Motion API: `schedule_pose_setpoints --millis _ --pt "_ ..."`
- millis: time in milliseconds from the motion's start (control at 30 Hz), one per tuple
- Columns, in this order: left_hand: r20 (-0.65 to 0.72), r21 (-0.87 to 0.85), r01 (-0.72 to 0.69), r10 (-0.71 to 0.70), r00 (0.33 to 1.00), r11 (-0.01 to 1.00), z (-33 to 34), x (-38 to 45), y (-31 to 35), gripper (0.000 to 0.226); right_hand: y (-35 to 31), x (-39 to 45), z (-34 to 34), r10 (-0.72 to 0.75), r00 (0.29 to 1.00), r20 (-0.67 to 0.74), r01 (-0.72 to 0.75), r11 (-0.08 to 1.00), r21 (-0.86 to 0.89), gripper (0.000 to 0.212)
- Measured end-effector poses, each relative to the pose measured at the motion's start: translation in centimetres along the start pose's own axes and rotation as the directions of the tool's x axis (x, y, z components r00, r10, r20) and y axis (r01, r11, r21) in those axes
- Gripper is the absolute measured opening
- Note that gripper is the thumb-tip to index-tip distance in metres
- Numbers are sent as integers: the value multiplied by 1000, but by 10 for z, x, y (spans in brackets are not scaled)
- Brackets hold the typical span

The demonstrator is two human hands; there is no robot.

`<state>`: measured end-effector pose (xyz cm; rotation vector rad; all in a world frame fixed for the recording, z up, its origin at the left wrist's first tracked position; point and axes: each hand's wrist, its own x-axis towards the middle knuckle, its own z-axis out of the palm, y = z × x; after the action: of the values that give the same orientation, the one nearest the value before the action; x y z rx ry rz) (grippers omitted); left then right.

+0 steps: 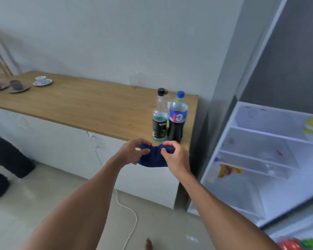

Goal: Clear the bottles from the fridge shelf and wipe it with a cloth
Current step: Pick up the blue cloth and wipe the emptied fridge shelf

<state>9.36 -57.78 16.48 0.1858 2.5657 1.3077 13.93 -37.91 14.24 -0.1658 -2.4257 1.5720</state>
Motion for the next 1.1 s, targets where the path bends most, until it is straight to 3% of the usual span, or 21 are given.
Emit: schedule_pose_setpoints --millis 233,533,867,1000,1100 --pt "176 -20 -177 177 968 984 150 -2 94 25 67 -44 -164 154 957 -247 -160 987 -7 18" --pt "210 -128 -205 228 951 970 341 86 173 23 181 18 -324 261 896 -359 -295 955 -41 18" --pt "42 -217 -254 269 962 942 484 252 183 30 315 159 -393 217 899 -379 -255 966 -51 21" --pt "-40 -74 -397 395 918 915 517 303 179 29 358 205 -402 234 844 -483 -290 956 -43 21" --pt "4 83 -406 407 913 910 540 331 184 32 384 227 -405 265 782 -564 -329 944 -12 20"
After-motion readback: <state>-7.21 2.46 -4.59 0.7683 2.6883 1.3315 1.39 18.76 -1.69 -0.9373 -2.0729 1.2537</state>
